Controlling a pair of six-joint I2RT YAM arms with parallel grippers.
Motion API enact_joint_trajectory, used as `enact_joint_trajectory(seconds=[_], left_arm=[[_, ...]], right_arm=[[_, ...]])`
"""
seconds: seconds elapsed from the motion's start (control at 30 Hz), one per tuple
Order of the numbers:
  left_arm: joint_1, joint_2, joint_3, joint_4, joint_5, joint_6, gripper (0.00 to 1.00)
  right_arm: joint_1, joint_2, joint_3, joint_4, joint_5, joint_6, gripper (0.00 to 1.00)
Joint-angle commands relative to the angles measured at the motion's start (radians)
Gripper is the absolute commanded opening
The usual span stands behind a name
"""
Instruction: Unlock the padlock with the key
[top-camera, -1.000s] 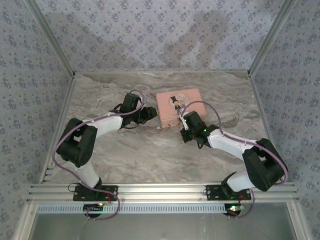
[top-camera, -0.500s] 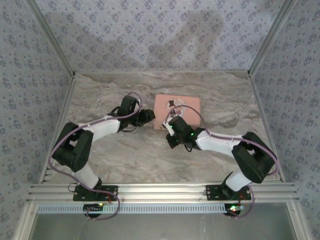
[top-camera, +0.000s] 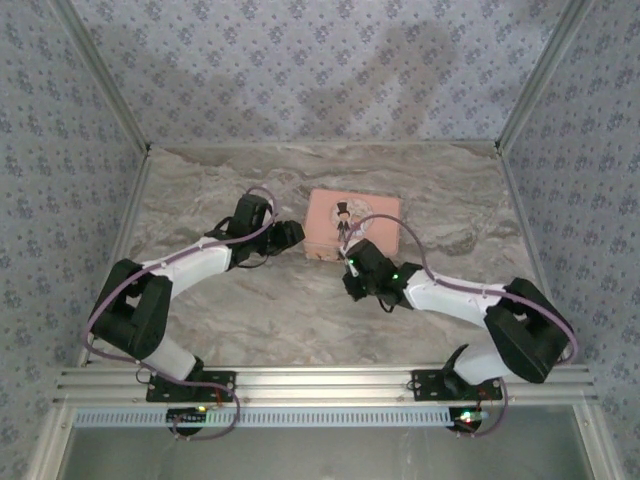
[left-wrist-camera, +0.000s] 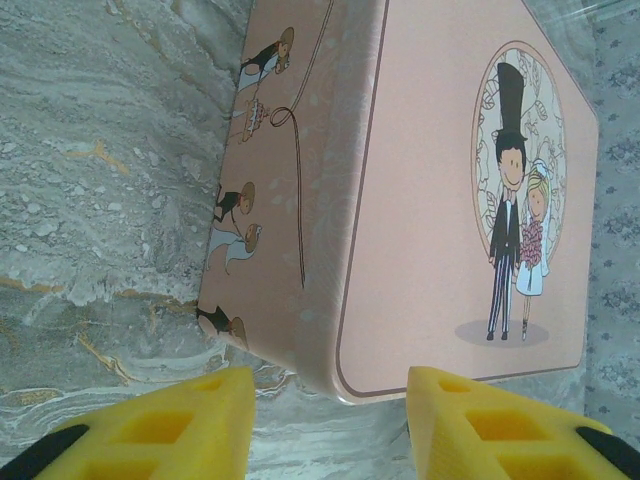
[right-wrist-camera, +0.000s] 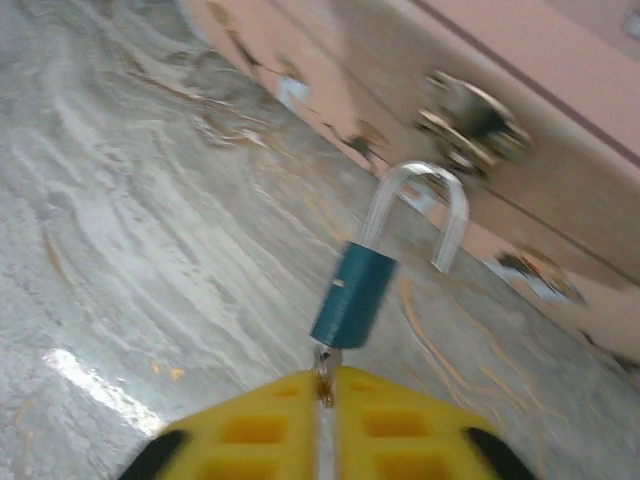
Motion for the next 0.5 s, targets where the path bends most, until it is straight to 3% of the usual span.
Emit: enact_joint_trajectory(seconds=[0.0, 0.23, 0.47], left_arm=[[-0.006, 0.010, 0.036, -0.017, -0.001, 0.024, 0.44], [-0.011, 0.013, 0.043, -0.017, 0.001, 0.023, 0.44], [-0.010, 0.021, 0.058, -0.020, 0.005, 0.028, 0.44]], right_arm=[[-0.021, -0.052, -0.036, -0.066, 0.076, 0.075, 0.34], [-0.030, -0.114, -0.037, -0.016, 0.073, 0.087, 0.46], [-0.012, -0.018, -0.009, 0.052, 0.066, 0.078, 0.49]])
